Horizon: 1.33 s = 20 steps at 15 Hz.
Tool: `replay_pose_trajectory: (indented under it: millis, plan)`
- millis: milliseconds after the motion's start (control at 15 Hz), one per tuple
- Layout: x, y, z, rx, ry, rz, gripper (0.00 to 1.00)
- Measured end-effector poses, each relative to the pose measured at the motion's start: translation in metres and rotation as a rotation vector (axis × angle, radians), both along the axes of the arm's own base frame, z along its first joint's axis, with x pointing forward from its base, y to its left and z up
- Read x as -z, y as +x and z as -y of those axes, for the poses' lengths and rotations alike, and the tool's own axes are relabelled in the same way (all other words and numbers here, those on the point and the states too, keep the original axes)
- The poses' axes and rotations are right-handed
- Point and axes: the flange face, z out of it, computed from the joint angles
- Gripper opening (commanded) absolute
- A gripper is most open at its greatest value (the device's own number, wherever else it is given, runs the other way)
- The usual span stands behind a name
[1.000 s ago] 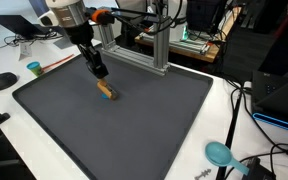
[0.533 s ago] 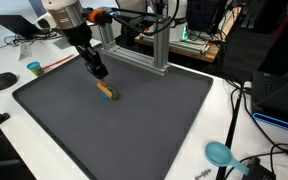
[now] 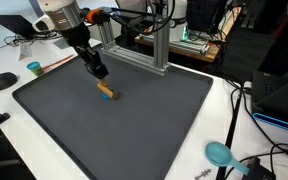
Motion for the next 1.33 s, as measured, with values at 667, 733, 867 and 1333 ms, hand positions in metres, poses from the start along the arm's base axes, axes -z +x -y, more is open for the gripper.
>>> replay_pose_trajectory:
  millis: [667, 733, 867, 1333]
  plan:
    - [0.0015, 0.0065, -0.0003, -0.022, 0.011, -0.044, 0.22]
    - [0.0017, 0.0071, -0.0004, -0.024, 0.012, -0.048, 0.22]
    - [0.0024, 0.0081, -0.0007, -0.028, 0.013, -0.054, 0.22]
    - [0.0039, 0.0091, -0.0023, -0.041, 0.017, -0.074, 0.22]
